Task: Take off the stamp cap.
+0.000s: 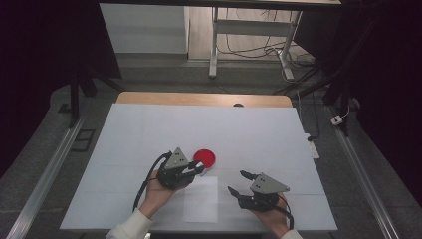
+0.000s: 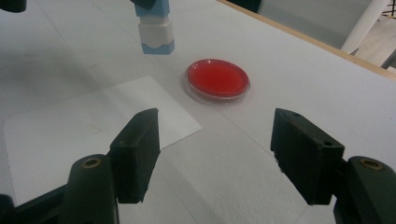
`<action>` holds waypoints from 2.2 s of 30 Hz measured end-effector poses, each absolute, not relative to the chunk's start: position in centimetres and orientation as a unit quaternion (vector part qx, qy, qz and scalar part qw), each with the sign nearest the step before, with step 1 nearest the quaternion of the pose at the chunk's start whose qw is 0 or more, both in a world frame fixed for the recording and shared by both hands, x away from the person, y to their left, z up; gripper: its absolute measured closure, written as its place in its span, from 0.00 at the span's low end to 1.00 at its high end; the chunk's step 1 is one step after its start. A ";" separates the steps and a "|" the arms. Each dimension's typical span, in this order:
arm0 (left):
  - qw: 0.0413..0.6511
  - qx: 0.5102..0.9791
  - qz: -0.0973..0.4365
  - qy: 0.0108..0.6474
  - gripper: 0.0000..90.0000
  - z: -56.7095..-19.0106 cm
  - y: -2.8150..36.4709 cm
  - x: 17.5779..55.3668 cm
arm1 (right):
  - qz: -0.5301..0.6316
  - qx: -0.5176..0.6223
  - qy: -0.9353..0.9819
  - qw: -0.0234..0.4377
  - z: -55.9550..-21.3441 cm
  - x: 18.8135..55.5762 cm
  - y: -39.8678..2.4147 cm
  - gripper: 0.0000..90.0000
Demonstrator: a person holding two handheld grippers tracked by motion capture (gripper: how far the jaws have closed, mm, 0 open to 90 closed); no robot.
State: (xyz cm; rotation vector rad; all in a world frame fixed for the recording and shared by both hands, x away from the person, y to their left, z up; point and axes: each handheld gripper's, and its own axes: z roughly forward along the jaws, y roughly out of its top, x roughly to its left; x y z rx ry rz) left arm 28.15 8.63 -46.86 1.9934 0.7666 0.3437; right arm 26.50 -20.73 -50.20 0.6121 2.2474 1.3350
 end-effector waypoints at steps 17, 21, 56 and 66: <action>0.469 0.814 0.139 0.312 0.83 -47.0 8.6 28.2 | 0.484 0.210 0.821 0.219 -50.6 26.4 -18.8 0.36; 0.469 0.814 0.139 0.312 0.83 -47.0 8.5 28.2 | 0.483 0.209 0.822 0.219 -50.7 26.3 -18.4 0.36; 0.470 0.815 0.135 0.311 0.83 -47.1 8.5 28.2 | 0.473 0.198 0.830 0.222 -51.0 26.8 -14.9 0.36; 0.470 0.816 0.135 0.310 0.83 -47.1 8.4 28.1 | 0.469 0.197 0.831 0.225 -51.0 27.0 -14.1 0.36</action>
